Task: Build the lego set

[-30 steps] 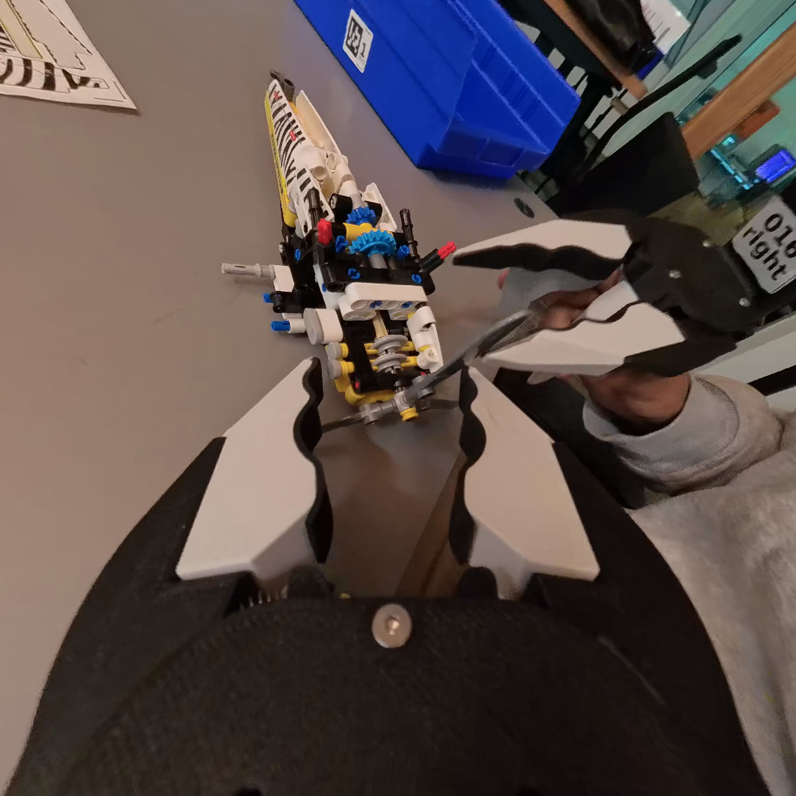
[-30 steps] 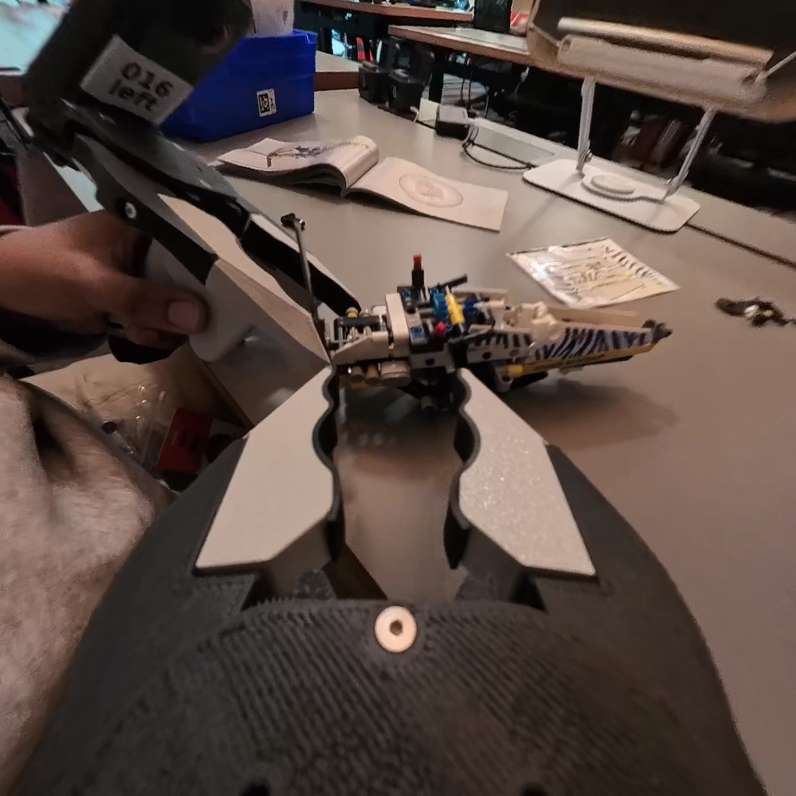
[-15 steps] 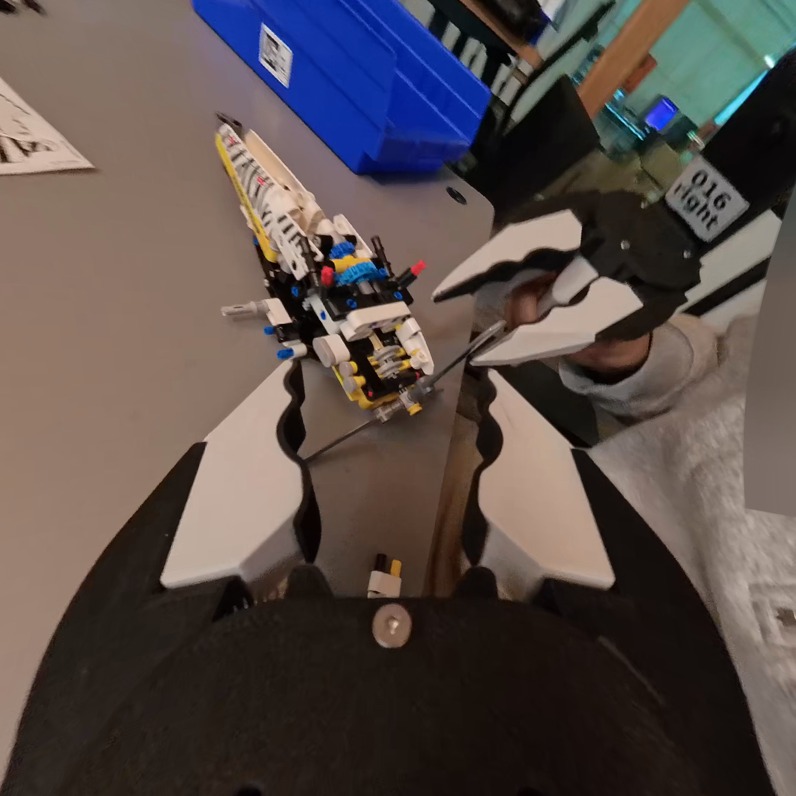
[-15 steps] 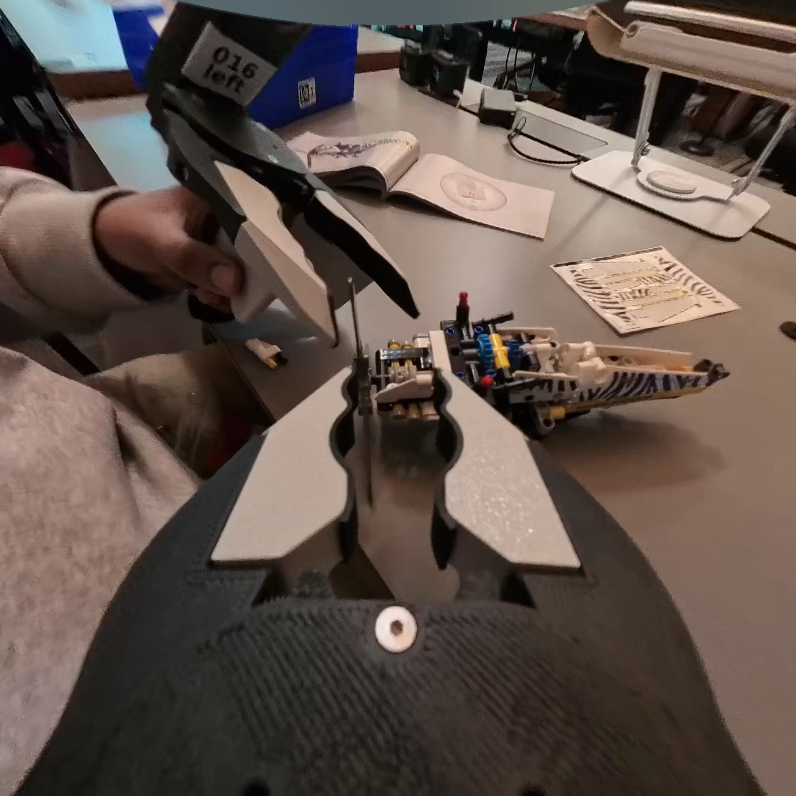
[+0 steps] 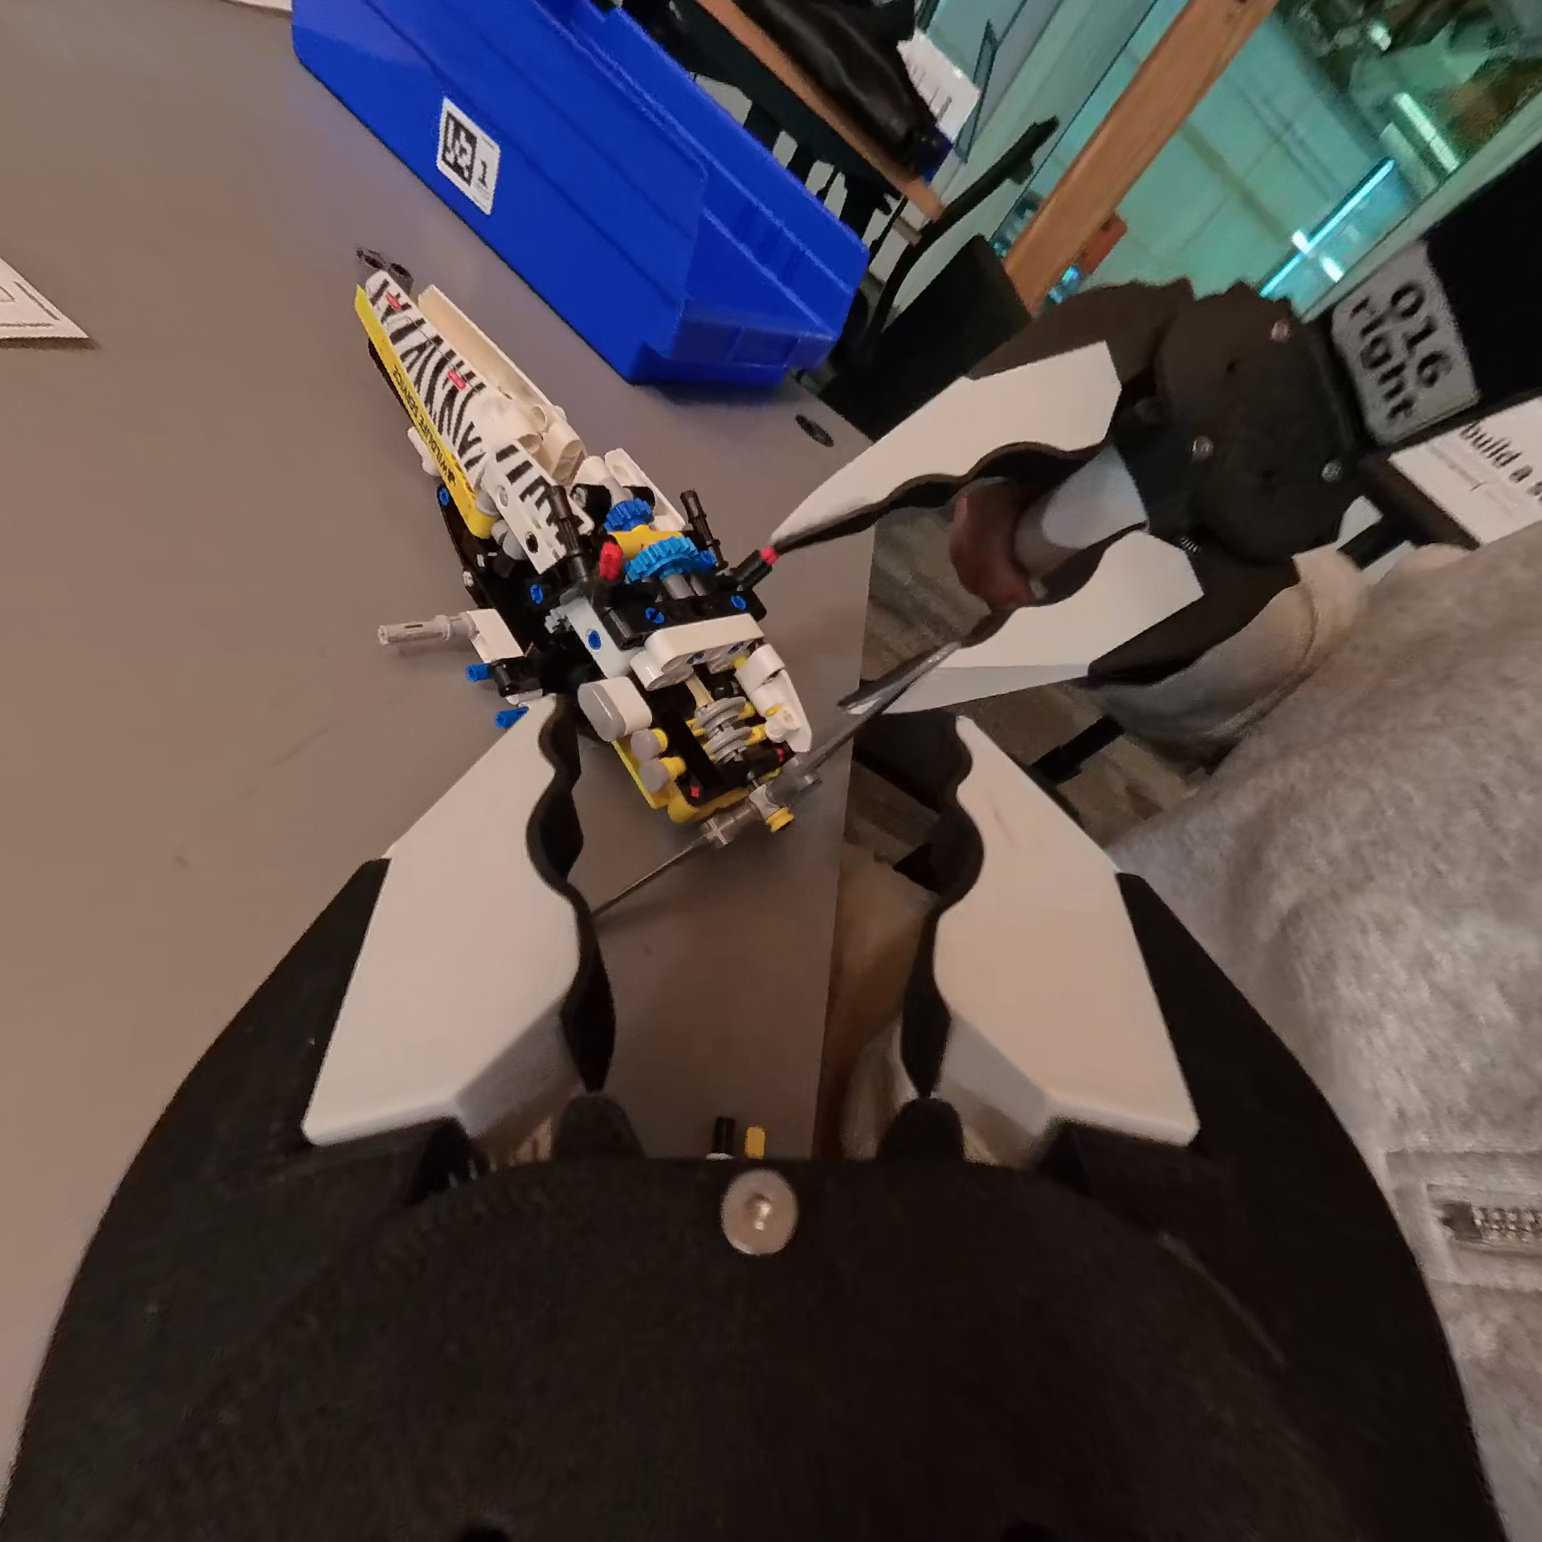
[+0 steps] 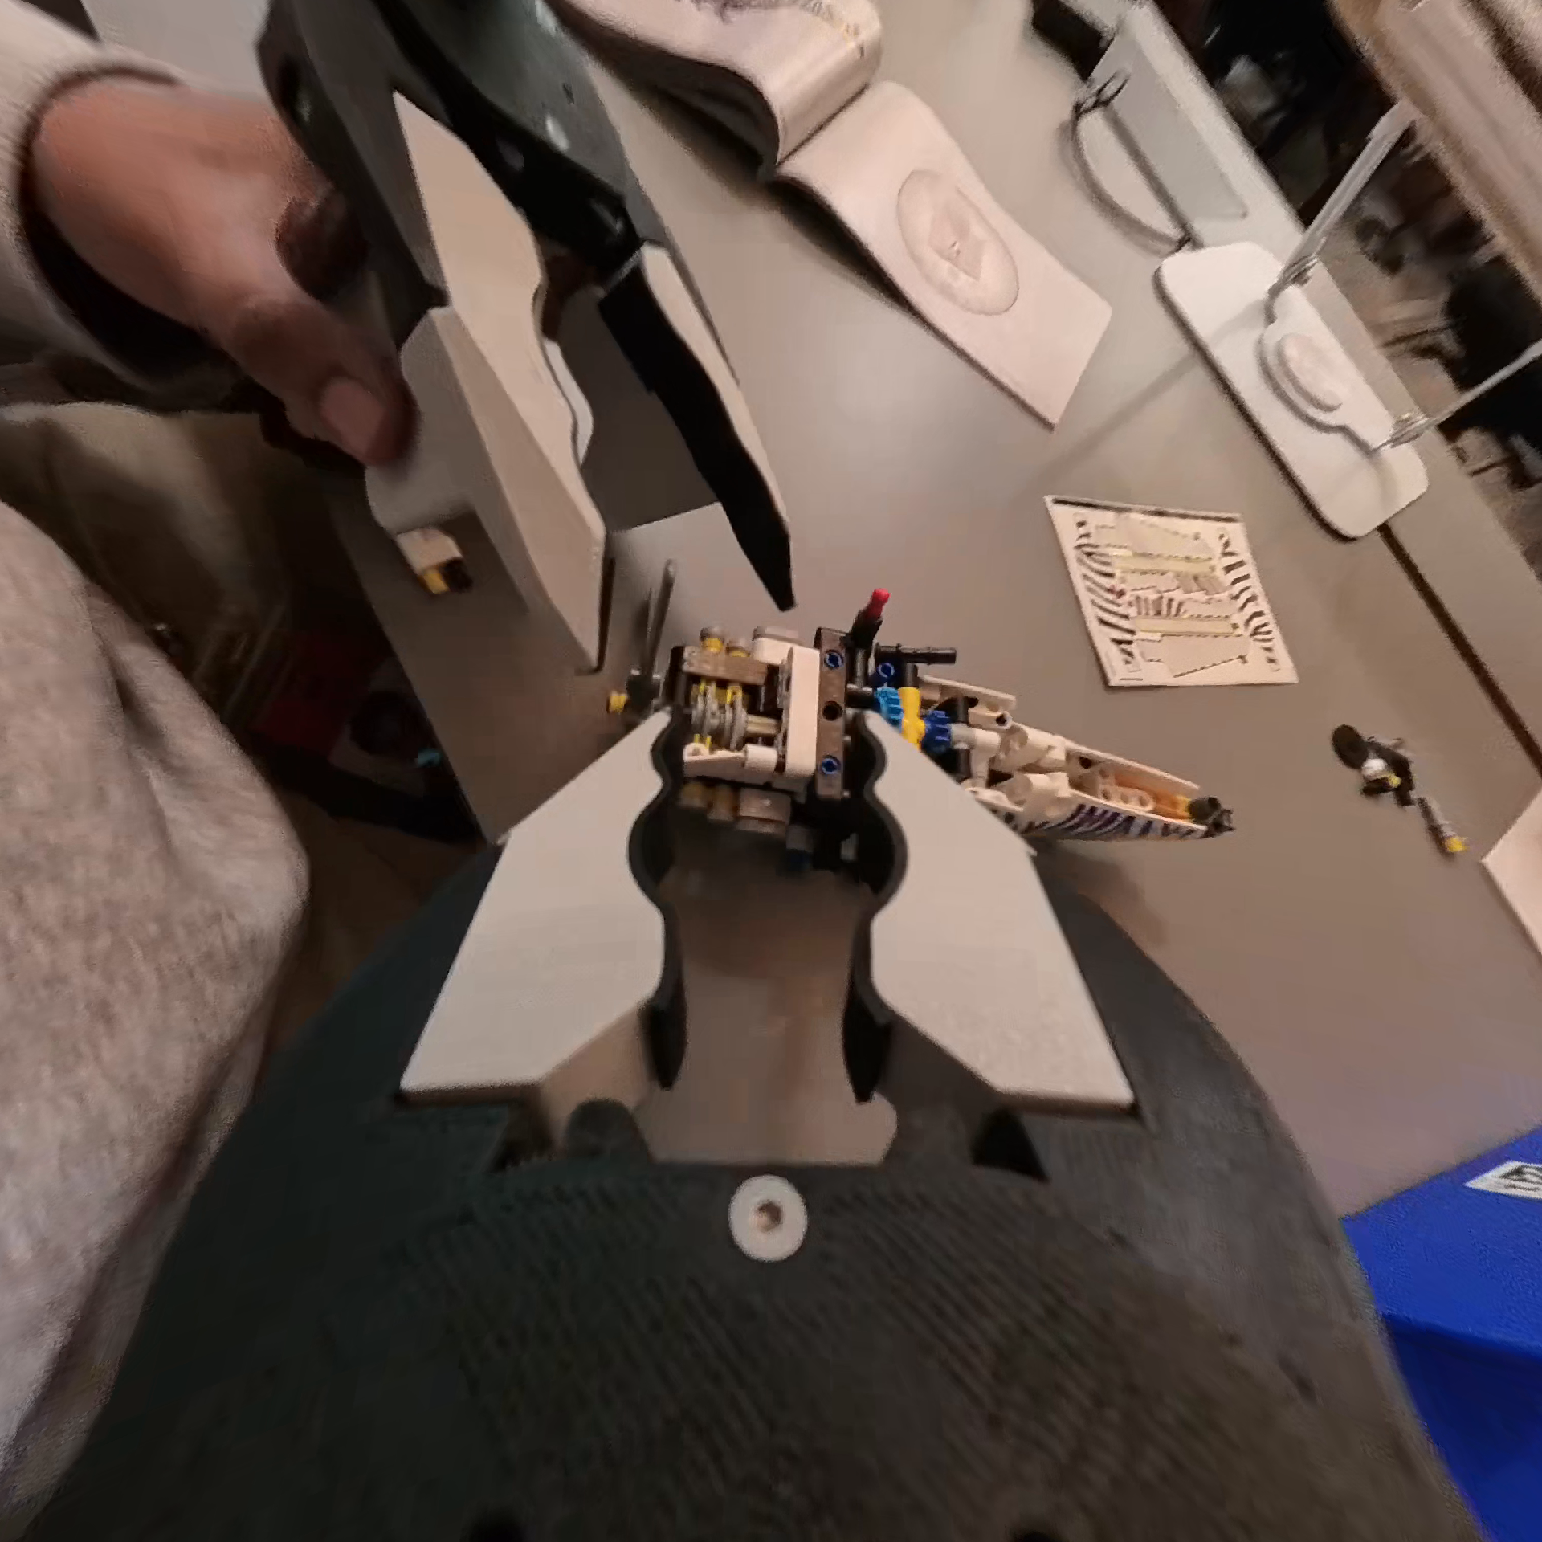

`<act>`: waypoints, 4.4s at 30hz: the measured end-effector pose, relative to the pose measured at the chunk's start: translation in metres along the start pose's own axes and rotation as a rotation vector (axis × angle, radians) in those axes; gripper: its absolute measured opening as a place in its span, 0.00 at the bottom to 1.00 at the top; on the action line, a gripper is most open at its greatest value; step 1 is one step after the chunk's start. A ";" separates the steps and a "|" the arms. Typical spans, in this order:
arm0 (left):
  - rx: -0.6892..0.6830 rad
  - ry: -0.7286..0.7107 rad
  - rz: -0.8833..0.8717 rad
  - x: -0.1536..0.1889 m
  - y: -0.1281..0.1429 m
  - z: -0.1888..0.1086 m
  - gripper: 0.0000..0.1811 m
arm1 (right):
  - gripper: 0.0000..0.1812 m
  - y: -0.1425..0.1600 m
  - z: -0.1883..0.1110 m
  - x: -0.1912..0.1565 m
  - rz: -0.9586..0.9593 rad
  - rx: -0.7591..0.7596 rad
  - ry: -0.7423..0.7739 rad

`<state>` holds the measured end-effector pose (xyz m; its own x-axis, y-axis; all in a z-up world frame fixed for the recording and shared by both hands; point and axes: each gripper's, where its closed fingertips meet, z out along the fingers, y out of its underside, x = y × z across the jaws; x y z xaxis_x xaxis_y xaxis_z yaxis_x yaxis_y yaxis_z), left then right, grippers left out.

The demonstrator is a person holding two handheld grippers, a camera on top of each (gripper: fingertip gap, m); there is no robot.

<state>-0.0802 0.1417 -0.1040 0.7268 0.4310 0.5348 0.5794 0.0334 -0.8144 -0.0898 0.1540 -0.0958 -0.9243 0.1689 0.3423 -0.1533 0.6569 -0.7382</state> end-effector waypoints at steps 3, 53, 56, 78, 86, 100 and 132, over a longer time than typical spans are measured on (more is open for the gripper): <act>0.053 0.027 -0.028 0.000 -0.007 -0.006 0.46 | 0.35 -0.002 -0.012 0.012 0.080 0.149 0.121; -0.065 0.204 -0.120 -0.002 -0.004 0.009 0.46 | 0.49 0.030 0.018 0.015 0.134 0.196 -0.037; -0.066 0.205 -0.126 -0.003 -0.004 0.009 0.46 | 0.54 0.031 0.018 0.018 0.148 0.197 -0.024; -0.067 0.206 -0.138 -0.004 -0.004 0.009 0.46 | 0.59 0.045 0.028 0.019 0.269 0.103 -0.112; -0.073 0.211 -0.145 -0.004 -0.003 0.009 0.46 | 0.59 0.044 0.029 0.018 0.255 0.106 -0.133; -0.075 0.209 -0.150 -0.004 -0.003 0.009 0.46 | 0.58 0.044 0.026 0.019 0.276 0.106 -0.088; -0.103 0.182 -0.133 -0.004 0.002 0.013 0.42 | 0.58 0.042 0.023 0.018 0.317 0.123 -0.124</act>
<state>-0.0865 0.1513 -0.1108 0.6907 0.2588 0.6752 0.7023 -0.0173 -0.7117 -0.1210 0.1673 -0.1337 -0.9669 0.2546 0.0177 0.1136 0.4913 -0.8635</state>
